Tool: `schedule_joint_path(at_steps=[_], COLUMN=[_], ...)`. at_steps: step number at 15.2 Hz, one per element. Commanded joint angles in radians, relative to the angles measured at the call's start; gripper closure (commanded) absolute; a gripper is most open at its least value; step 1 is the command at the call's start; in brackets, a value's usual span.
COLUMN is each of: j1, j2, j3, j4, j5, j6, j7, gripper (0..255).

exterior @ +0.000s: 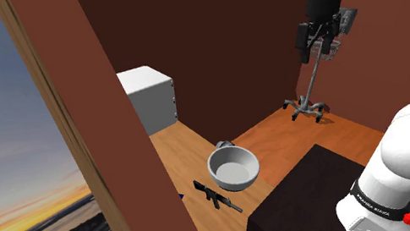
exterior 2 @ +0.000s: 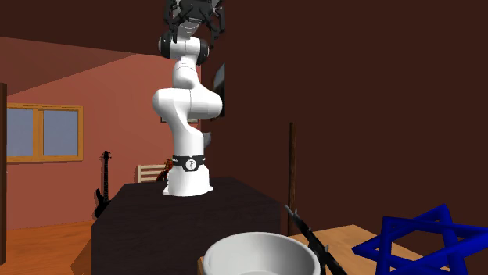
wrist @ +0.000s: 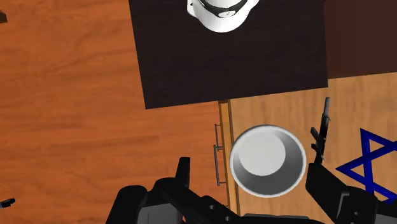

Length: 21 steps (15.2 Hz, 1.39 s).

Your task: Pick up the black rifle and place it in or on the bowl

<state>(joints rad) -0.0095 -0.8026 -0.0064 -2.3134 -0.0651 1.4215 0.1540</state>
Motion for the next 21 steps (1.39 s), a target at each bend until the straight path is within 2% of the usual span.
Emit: schedule_joint_path(at_steps=[1, 11, 21], j1=[0.0, 0.055, 0.114], j2=[0.0, 0.118, 0.382], j3=[0.0, 0.082, 0.174], j4=[0.0, -0.206, -0.29], j5=[0.0, 0.088, 0.162], j6=[0.0, 0.3, 0.631], j7=[0.0, 0.08, 0.149], gripper=[0, 0, 0])
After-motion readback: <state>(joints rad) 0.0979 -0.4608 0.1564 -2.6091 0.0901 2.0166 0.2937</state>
